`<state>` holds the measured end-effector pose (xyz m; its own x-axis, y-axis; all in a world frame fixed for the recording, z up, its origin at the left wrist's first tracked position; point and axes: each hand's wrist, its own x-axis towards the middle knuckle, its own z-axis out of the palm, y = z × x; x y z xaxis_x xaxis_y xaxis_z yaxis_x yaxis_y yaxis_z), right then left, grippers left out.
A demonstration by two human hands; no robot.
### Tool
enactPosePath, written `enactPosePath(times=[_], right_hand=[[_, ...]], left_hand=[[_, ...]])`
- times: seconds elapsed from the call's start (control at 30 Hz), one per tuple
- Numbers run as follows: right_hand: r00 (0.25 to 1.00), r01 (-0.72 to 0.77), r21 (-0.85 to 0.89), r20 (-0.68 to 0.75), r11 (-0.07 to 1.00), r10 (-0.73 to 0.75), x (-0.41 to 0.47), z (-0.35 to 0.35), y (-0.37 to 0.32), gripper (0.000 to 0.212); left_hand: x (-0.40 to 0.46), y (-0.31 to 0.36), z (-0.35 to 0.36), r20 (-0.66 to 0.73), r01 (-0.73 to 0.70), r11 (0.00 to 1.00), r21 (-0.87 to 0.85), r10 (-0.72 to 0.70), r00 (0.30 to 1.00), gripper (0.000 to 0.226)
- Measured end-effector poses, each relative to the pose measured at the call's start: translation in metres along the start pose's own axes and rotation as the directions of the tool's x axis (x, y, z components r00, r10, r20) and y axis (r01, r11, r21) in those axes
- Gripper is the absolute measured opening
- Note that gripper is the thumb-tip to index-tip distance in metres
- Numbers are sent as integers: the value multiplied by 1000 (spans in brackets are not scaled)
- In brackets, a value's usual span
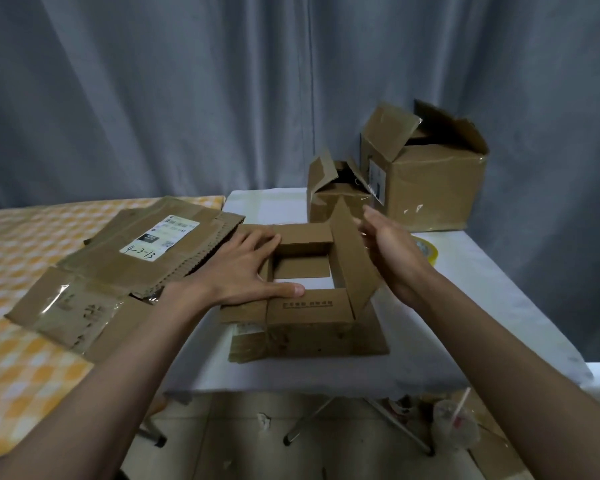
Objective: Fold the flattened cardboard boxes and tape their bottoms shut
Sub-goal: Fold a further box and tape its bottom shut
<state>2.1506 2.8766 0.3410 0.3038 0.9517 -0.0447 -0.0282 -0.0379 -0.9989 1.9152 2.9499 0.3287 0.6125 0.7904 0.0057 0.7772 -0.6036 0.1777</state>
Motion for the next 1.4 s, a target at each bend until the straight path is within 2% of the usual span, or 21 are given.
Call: enactPosePath(times=[0.03, 0.1, 0.13, 0.2, 0.27, 0.33, 0.4, 0.53, 0.57, 0.67, 0.73, 0.8, 0.87, 1.0, 1.1, 1.27, 1.33, 1.4], right_hand=[[999, 27, 2, 21, 1000, -27, -2, 6, -2, 35], [989, 140, -259, 83, 956, -123, -2, 20, 0, 41], [980, 190, -428, 130, 884, -148, -3, 26, 5, 42], [955, 293, -684, 246, 668, -167, -3, 38, 16, 45], [931, 364, -789, 312, 494, -188, -4, 45, 30, 48], [928, 372, -824, 314, 428, -201, -3, 48, 37, 50], [930, 367, -833, 310, 415, -200, -2, 48, 38, 50], [927, 373, -818, 304, 438, -221, 0, 45, 40, 52], [928, 370, -815, 301, 445, -221, 1, 44, 41, 52], [921, 386, -809, 309, 444, -237, 2, 43, 42, 52], [917, 395, -808, 318, 437, -241, 2, 42, 43, 51], [918, 395, -809, 327, 436, -225, 2, 41, 44, 51], [920, 392, -809, 335, 438, -203, 2, 41, 45, 52], [910, 414, -798, 380, 438, -168, 8, 36, 44, 53], [866, 491, -755, 477, 434, -151, 16, 26, 40, 52], [767, 626, -638, 608, 448, -206, 22, 15, 29, 49], [757, 639, -600, 601, 481, -257, 20, 15, 29, 45], [794, 602, -569, 496, 560, -350, 19, 13, 27, 41]], left_hand=[[0, 1, 1, -4, -5, 1000, 7, 5, 1000, 131], [0, 3, 1, -20, -11, 1000, 17, 12, 1000, 131], [1, 3, 2, -31, -6, 1000, 6, 6, 1000, 131], [-1, 5, 2, -49, 40, 996, -74, -44, 998, 127], [-5, 7, 1, -78, 127, 974, -187, -143, 987, 115], [-8, 10, -3, -133, 211, 921, -328, -266, 955, 89], [-9, 13, -6, -146, 225, 838, -497, -337, 930, 61], [-7, 15, -12, -194, 74, 708, -702, -290, 937, 55], [-6, 18, -12, -180, 54, 715, -697, -247, 952, 53], [-5, 28, -4, -134, -15, 865, -501, -60, 989, 55], [-2, 32, 6, -29, -37, 947, -320, 29, 999, 59], [2, 30, 16, 41, -7, 990, -139, 13, 999, 64], [1, 27, 20, 39, 8, 1000, -28, -7, 999, 67], [-5, 30, 17, 16, -10, 999, 45, 9, 1000, 70], [-16, 27, 12, 2, -38, 995, 90, 38, 999, 86], [-26, 8, 1, -5, -214, 977, -17, 214, 977, 110], [-24, 4, 4, 31, -279, 957, -75, 282, 959, 117], [-22, 0, 10, 32, -298, 950, -95, 303, 953, 115]])
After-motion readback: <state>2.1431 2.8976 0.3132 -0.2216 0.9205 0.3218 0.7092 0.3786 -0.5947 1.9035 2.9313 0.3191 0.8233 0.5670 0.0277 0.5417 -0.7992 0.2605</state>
